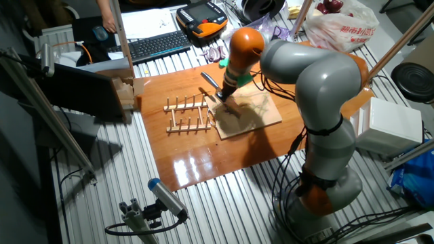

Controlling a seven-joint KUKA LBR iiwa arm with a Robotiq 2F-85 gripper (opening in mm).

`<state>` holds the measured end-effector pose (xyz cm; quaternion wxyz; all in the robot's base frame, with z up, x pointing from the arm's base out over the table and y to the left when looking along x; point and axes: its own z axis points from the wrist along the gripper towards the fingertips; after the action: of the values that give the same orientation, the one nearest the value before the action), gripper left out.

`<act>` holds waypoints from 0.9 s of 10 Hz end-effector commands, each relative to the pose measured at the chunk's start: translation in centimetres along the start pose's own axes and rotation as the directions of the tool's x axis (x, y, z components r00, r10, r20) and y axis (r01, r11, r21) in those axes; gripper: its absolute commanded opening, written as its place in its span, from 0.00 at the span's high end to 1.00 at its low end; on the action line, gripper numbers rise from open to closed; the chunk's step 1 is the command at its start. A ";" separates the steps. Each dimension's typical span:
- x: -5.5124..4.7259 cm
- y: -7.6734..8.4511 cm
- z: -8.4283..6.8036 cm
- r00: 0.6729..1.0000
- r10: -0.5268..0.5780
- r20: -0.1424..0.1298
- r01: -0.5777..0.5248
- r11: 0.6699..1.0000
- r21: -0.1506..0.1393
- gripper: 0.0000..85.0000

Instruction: Chop the onions

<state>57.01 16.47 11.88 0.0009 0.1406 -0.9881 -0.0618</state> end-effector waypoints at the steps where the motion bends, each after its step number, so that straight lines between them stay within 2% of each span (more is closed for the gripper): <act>1: -0.2 1.1 -1.1 0.999 0.043 -0.001 -0.043 0.999 -0.004 1.00; 2: -0.3 2.1 -2.2 0.997 0.072 -0.005 -0.072 0.997 -0.009 1.00; 4: -0.7 3.6 -4.0 0.988 0.153 -0.019 -0.154 0.985 -0.072 1.00; 5: -0.6 4.5 -4.7 0.981 0.190 -0.025 -0.191 0.979 -0.073 1.00; 6: -0.3 4.9 -5.0 0.973 0.229 -0.023 -0.230 0.969 -0.087 1.00; 7: 0.0 5.0 -5.2 0.965 0.262 -0.027 -0.264 0.957 -0.120 1.00; 9: 0.1 5.1 -5.3 0.959 0.283 -0.030 -0.284 0.947 -0.148 1.00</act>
<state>55.56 20.75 17.77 0.0241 -0.0037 -0.9903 -0.1365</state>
